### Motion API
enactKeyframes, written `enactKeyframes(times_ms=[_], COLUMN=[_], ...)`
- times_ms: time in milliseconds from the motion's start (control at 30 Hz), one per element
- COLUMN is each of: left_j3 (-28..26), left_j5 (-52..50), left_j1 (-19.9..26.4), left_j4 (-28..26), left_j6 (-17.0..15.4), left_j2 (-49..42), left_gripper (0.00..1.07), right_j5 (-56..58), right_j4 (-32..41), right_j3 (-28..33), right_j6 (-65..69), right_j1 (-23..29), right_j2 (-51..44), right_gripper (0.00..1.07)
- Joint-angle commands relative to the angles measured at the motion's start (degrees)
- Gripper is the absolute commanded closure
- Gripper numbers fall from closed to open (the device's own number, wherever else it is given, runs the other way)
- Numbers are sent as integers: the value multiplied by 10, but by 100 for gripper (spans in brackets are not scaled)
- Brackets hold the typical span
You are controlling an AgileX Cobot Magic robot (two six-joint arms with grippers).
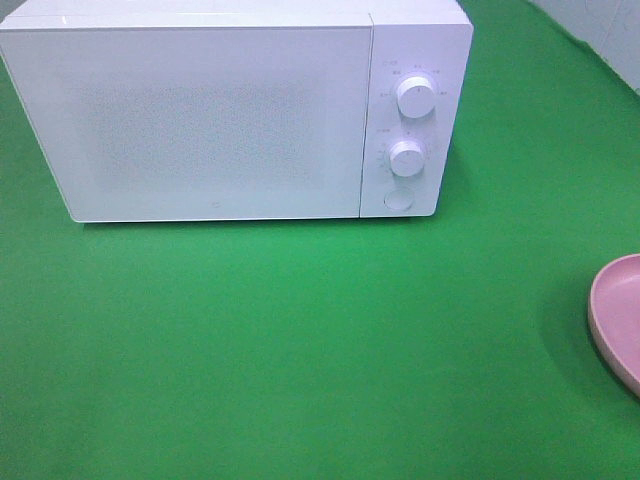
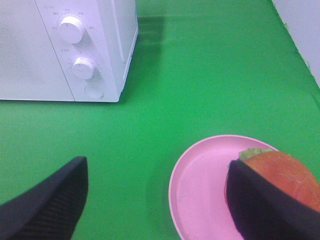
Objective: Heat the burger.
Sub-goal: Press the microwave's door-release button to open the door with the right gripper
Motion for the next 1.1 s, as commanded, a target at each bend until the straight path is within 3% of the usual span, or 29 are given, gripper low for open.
enactKeyframes(times_ms=[33,700,833,1100], left_j3=[0,0,0,0], left_j5=[-3,-3,-3,-3], left_j1=[0,0,0,0], left_j4=[1,1,1,1], left_j6=[-2,-2,-2,-2], left_j2=[-13,-13,-13,-13], left_gripper=[7,7,7,7], right_j5=[-35,-269,-378,-491], right_j4=[-5,-2,-2,-2], right_j3=[7,62,83,85], right_j6=[-2,-2,-2,-2], right_j1=[-4,-4,-4,-4], right_j2=[18,179,232,304], right_gripper=[33,33,33,33])
